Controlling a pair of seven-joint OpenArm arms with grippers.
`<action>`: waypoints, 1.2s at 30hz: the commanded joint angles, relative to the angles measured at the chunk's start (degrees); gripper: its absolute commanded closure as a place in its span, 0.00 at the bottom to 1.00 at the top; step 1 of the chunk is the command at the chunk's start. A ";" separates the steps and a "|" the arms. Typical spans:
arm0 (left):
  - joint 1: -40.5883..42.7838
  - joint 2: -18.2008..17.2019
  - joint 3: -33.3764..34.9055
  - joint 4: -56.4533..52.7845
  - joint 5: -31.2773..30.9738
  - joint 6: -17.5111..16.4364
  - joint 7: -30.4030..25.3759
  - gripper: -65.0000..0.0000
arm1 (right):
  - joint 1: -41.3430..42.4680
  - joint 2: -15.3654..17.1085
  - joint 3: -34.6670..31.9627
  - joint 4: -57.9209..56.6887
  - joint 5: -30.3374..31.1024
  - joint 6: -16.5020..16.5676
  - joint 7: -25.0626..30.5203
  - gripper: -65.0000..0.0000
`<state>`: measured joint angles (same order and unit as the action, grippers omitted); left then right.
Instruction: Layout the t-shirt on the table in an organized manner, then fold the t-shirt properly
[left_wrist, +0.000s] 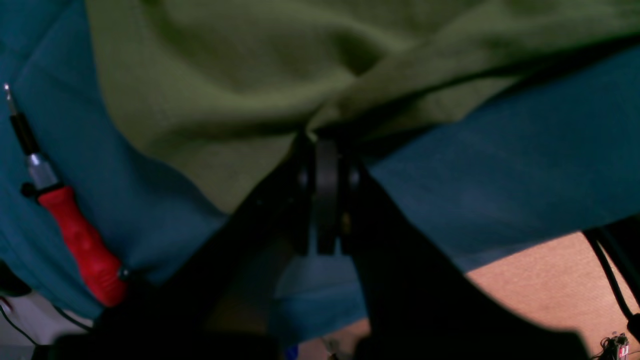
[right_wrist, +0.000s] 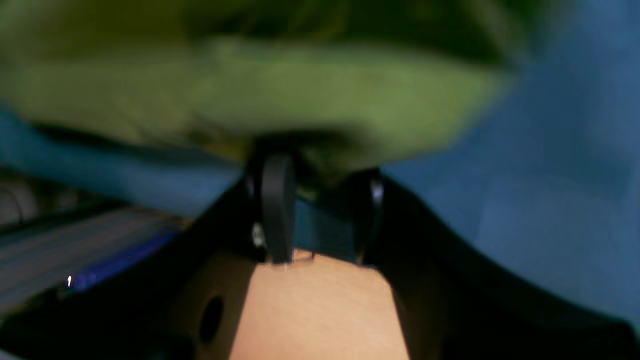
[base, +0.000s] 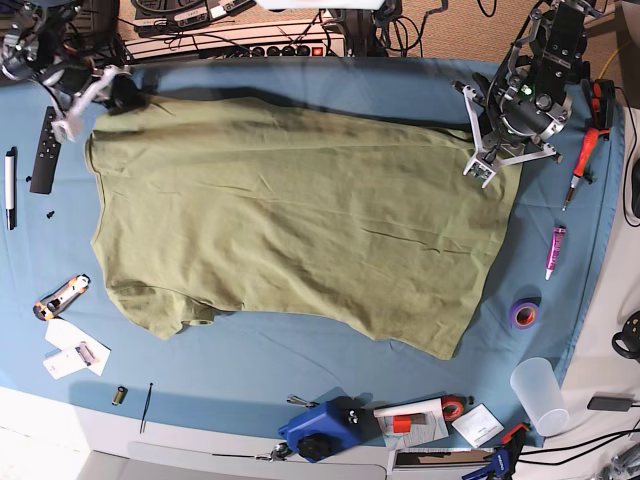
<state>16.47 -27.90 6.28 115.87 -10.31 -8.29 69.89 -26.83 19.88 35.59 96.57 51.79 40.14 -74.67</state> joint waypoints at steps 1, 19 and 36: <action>-0.28 -0.33 -0.22 0.87 0.09 0.35 -0.48 1.00 | 0.02 0.44 -1.86 -0.07 -3.23 -0.14 -1.27 0.71; -0.28 -0.33 -0.22 0.87 0.28 0.37 -0.31 1.00 | -0.17 0.46 -3.93 5.84 19.96 -0.14 -5.33 1.00; 3.45 0.15 -0.22 4.87 10.36 4.87 2.27 1.00 | -1.70 0.50 20.72 15.10 29.62 -0.14 -5.33 1.00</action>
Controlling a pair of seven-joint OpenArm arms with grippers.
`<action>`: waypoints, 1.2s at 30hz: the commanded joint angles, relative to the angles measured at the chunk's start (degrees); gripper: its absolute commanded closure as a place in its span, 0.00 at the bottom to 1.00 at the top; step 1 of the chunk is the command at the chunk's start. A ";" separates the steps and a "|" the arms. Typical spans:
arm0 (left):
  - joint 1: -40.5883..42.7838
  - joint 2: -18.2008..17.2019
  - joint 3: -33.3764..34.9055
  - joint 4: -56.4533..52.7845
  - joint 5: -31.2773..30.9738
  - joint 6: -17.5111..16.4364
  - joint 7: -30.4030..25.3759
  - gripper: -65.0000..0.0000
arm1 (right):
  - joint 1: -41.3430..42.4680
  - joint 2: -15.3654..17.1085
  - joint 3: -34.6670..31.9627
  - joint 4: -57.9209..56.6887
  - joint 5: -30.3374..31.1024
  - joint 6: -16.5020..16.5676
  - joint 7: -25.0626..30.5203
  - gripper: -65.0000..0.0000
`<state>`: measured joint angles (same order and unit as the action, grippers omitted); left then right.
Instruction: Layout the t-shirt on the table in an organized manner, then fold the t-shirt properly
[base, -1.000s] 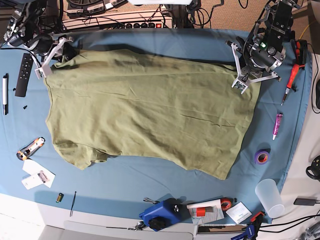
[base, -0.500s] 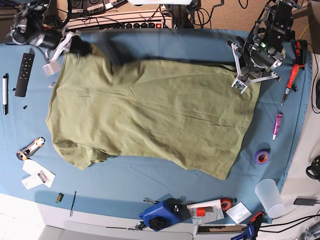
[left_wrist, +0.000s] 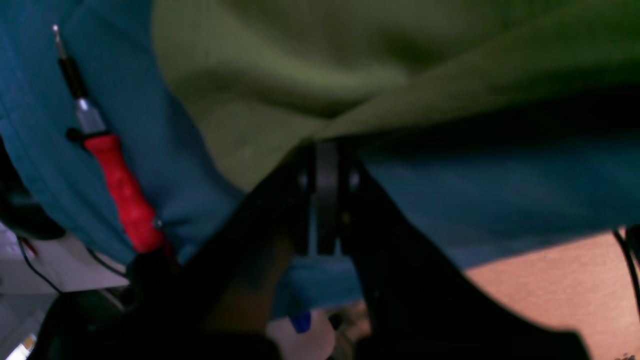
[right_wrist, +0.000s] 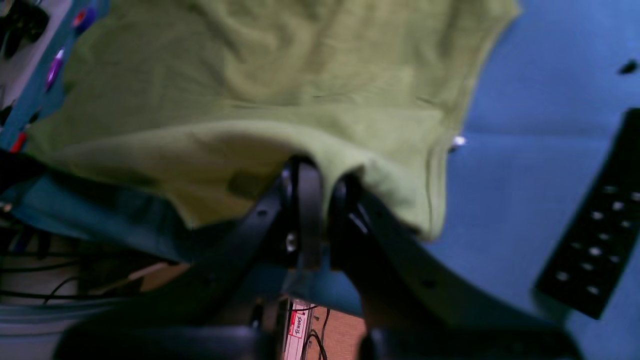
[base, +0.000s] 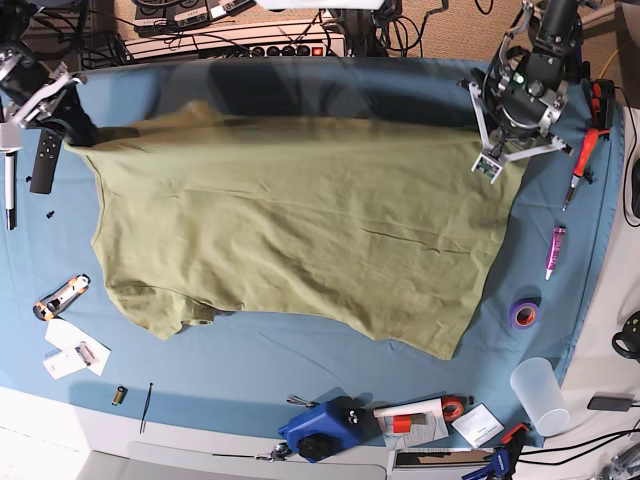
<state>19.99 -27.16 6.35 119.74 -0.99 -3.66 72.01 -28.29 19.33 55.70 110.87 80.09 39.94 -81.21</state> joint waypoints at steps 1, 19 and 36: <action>0.66 -0.59 -0.28 1.79 1.03 0.24 0.11 1.00 | -0.46 0.98 0.59 0.81 1.31 0.06 1.21 1.00; -3.91 -0.46 -0.28 5.14 -1.05 -1.68 -7.61 1.00 | -1.05 0.98 -1.40 0.76 -13.33 0.06 1.21 1.00; -10.34 -0.46 -0.26 -1.03 -2.23 -3.89 -14.69 1.00 | 9.18 1.42 -12.83 -11.67 -26.01 0.06 1.77 1.00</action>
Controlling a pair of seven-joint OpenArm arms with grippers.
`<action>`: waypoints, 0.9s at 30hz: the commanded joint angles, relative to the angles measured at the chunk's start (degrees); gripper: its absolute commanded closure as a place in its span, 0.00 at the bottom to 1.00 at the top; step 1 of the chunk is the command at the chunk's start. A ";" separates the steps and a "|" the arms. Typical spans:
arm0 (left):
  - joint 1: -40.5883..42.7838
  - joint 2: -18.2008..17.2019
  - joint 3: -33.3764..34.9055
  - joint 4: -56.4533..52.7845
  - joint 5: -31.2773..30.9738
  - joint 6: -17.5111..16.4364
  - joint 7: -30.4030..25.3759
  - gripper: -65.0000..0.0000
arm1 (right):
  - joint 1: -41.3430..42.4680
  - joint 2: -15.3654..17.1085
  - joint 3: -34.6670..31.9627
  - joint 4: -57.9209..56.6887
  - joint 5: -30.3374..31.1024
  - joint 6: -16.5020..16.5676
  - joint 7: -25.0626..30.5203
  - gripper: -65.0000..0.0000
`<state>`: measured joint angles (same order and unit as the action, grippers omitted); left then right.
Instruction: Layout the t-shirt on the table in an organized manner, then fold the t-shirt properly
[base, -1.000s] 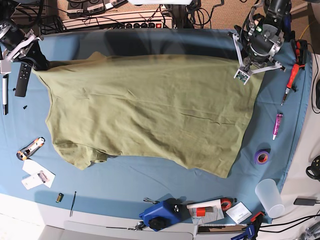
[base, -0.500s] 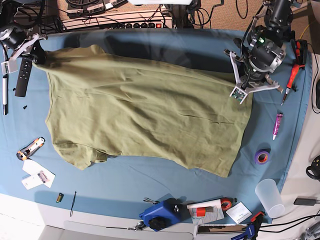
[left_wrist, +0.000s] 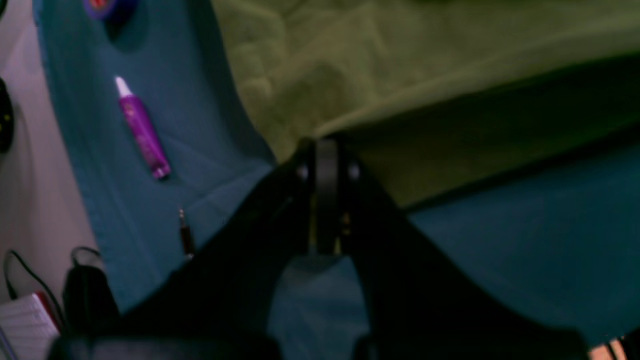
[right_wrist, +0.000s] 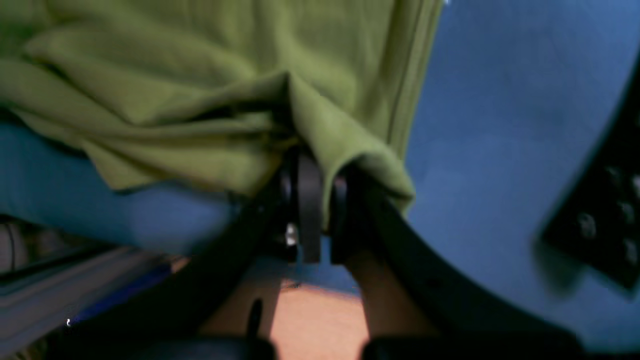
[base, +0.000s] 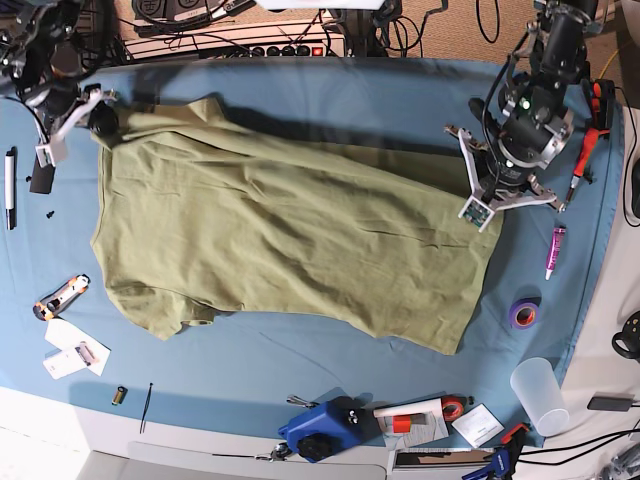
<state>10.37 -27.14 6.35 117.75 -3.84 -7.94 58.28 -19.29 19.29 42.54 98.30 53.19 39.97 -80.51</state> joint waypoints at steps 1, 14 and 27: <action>-1.53 -0.48 -0.26 -0.17 0.59 0.39 -0.98 1.00 | 1.40 1.66 0.09 -0.24 0.72 0.03 1.09 1.00; -7.54 -0.26 -0.26 -5.03 -4.44 -2.27 -3.30 1.00 | 12.15 2.34 -0.24 -10.71 -1.20 0.03 1.09 1.00; -11.04 1.75 -0.26 -14.05 -4.76 -2.40 -5.27 1.00 | 19.30 6.43 -6.54 -25.62 -5.05 0.03 6.40 1.00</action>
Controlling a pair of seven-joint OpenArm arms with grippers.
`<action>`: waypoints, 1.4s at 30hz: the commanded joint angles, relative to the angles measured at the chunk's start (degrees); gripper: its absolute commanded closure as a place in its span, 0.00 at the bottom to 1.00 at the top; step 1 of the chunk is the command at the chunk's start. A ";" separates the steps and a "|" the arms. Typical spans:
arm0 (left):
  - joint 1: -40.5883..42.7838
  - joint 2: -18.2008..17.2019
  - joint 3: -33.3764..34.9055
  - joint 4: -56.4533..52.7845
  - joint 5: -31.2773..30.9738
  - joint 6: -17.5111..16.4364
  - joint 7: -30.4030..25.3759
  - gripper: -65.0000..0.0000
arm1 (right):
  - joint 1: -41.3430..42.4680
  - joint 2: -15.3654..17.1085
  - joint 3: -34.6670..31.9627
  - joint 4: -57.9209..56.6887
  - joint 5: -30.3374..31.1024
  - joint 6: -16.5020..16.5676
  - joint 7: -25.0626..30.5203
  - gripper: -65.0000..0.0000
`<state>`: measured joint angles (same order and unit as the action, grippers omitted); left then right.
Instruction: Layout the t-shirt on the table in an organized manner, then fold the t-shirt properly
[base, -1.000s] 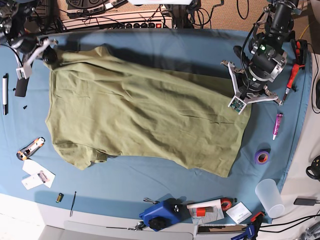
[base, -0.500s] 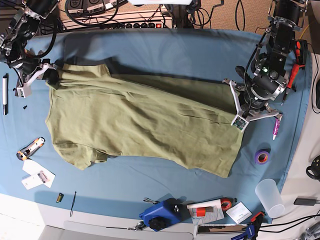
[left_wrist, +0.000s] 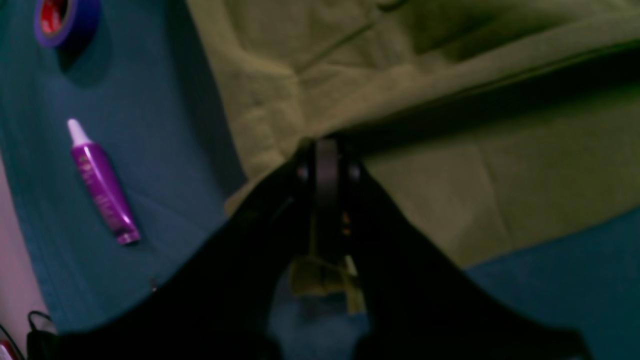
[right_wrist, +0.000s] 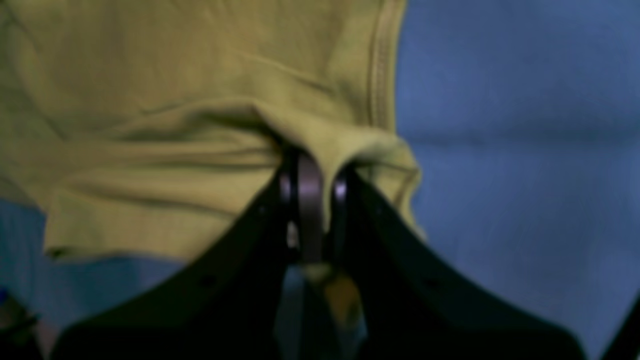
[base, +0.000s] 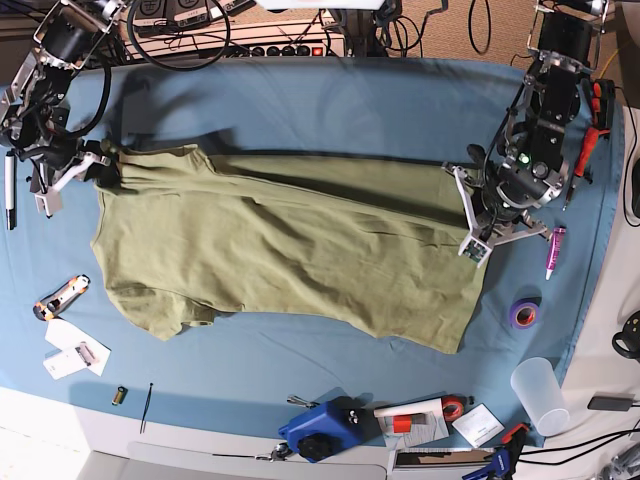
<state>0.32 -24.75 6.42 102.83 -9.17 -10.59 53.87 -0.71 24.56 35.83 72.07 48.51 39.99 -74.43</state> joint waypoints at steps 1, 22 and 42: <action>-1.16 -0.63 -0.33 0.68 0.55 0.24 -0.74 1.00 | 0.79 1.14 -0.72 0.09 -0.44 0.01 1.31 1.00; -1.11 -0.61 -0.33 0.68 -0.52 0.24 0.76 1.00 | 0.83 9.44 3.74 4.59 31.65 0.01 -5.57 0.74; -1.14 3.30 -0.33 0.63 7.96 4.90 -0.42 1.00 | 0.83 9.42 4.13 8.13 31.36 0.01 -5.57 0.75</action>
<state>0.12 -20.97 6.39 102.61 -1.76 -6.15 54.13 -0.62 32.36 39.59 79.29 78.52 39.92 -81.17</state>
